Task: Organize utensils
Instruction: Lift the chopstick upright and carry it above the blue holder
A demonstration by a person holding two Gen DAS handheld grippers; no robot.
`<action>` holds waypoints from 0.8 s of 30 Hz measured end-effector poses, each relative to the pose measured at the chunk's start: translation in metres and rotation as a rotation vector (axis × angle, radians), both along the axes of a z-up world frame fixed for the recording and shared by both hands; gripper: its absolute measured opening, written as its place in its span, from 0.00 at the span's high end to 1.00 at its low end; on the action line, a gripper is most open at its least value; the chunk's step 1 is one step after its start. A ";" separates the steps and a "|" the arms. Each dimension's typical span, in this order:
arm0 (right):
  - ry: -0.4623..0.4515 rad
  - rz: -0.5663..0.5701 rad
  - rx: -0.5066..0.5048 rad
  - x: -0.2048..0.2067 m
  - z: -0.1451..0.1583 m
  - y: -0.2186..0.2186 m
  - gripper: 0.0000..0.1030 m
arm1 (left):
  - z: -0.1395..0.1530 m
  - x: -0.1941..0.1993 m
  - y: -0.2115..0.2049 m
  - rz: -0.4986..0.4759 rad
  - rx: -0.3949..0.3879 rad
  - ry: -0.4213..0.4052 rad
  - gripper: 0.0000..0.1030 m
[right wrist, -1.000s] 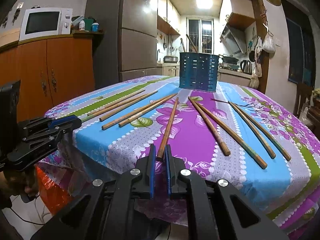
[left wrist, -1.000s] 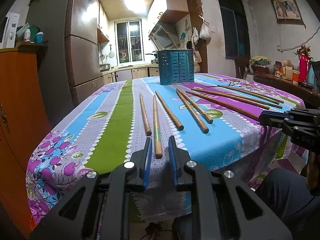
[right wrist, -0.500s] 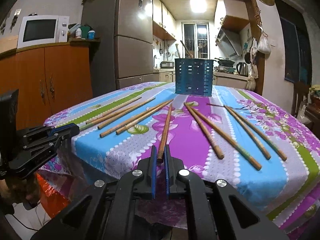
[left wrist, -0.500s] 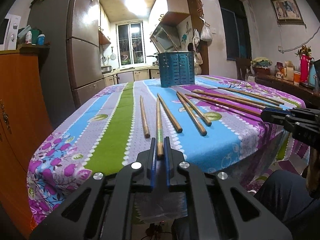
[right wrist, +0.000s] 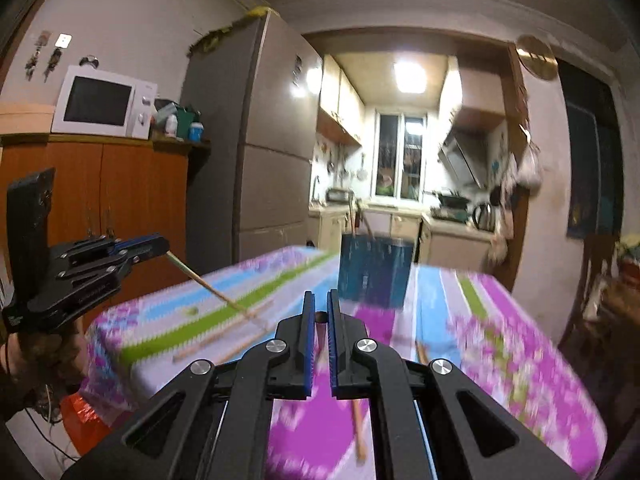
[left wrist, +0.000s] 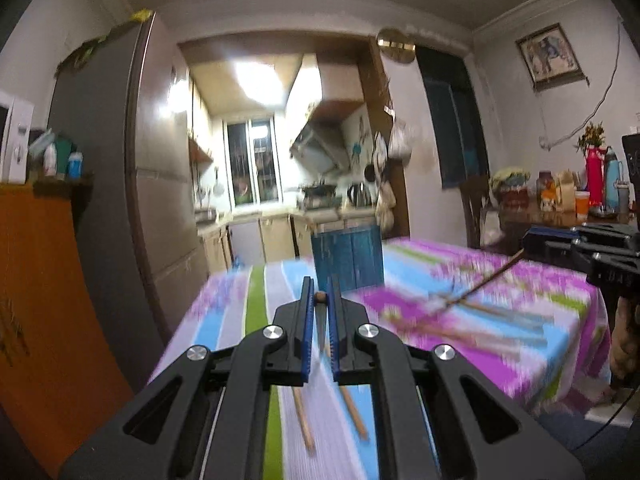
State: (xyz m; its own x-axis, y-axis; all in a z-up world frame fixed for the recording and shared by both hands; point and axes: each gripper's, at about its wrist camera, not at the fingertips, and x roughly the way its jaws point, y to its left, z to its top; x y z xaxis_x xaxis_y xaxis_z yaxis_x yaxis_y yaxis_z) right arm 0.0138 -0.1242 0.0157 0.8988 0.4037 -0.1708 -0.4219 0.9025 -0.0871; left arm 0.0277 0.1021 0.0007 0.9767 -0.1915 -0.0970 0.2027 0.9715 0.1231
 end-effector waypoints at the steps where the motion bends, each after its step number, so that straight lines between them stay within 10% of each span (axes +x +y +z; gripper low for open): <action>1: 0.000 0.009 0.005 0.007 0.007 0.000 0.93 | 0.009 0.007 -0.001 -0.008 -0.008 -0.007 0.95; 24: 0.119 0.090 0.044 0.132 0.119 -0.008 0.93 | 0.101 0.111 -0.027 -0.092 -0.067 0.069 0.95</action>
